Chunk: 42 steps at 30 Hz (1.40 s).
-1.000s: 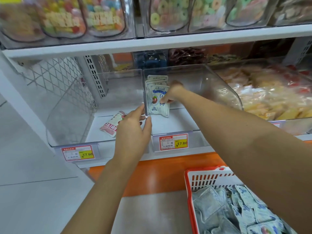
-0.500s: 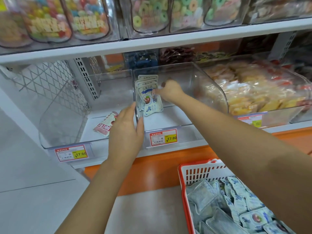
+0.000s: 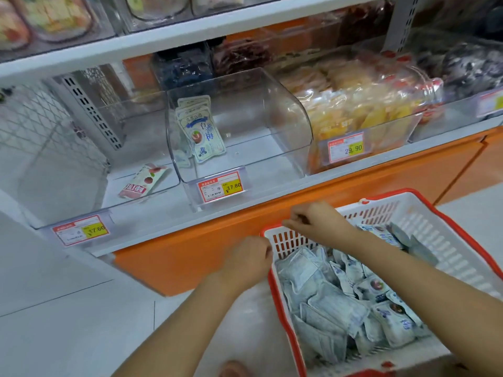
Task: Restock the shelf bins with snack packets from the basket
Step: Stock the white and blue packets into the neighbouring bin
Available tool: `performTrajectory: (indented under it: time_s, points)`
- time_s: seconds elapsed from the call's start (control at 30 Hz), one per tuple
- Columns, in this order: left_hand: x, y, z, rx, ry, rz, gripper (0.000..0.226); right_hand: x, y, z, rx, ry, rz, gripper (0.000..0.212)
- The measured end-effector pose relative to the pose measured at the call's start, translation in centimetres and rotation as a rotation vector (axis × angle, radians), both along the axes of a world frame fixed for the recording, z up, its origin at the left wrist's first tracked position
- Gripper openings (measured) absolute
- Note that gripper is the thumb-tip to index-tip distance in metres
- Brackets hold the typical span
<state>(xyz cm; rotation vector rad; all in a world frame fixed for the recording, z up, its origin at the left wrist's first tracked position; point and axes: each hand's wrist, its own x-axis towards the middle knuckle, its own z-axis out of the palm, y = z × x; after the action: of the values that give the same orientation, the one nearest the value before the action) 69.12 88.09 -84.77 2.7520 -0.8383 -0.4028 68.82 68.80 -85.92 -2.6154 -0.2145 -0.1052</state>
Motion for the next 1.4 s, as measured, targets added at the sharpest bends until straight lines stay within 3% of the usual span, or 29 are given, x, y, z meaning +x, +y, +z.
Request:
performTrajectory:
  time_s: [0.07,0.1,0.2,0.33,0.47,0.53,0.67,0.8,0.87,1.03,1.1,1.23,1.33,1.4]
  points:
    - [-0.8,0.0,-1.2,0.045,0.119,-0.078,0.031,-0.8,-1.3,-4.1,-0.085,0.243,-0.043,0.017]
    - [-1.1,0.1,-1.7,0.060,0.163,-0.112,0.035,-1.1,-1.7,-6.1,-0.123,0.351,-0.058,0.022]
    - [-1.6,0.0,-2.9,0.128,0.243,-0.152,0.037,-1.7,-1.7,-10.3,-0.173,0.553,-0.008,0.064]
    - [-1.7,-0.3,-2.8,0.155,0.252,-0.153,0.040,-1.5,-0.4,-13.2,-0.504,0.515,0.200,0.079]
    - [-1.4,-0.1,-2.5,0.109,0.261,-0.172,0.041,-1.8,-0.2,-16.4,-0.667,0.497,0.209,0.088]
    - [-1.3,0.3,-2.7,0.117,0.260,-0.176,0.042,-2.1,-0.5,-16.4,-0.588,0.484,0.160,0.076]
    - [-0.9,1.1,-2.8,0.082,0.257,-0.145,0.045,-1.9,-1.7,-13.4,0.029,0.614,-0.022,0.016]
    - [-0.3,1.3,-2.0,-0.067,0.319,0.007,0.053,-2.7,-2.9,-7.1,0.487,0.776,-0.069,0.006]
    - [0.1,0.9,-1.2,-0.154,0.381,0.106,0.058,-2.8,-3.4,-4.3,0.631,0.770,-0.017,0.023]
    - [0.7,-0.3,3.4,-0.626,0.496,0.262,0.016,-2.1,-2.7,3.2,0.756,0.586,0.059,0.032]
    - [1.1,0.0,6.1,-0.762,0.476,0.313,0.011,-1.6,-2.3,6.4,0.739,0.501,0.091,0.036]
    - [2.0,2.1,11.0,-0.964,0.279,0.380,0.015,0.3,-0.1,12.0,0.594,0.441,0.188,0.036]
    - [3.5,4.3,13.1,-1.097,0.076,0.470,0.009,3.0,2.2,15.4,0.640,0.319,0.167,0.032]
    - [4.9,6.0,13.3,-1.074,-0.158,0.581,0.006,5.5,3.6,17.1,0.698,0.199,0.078,0.020]
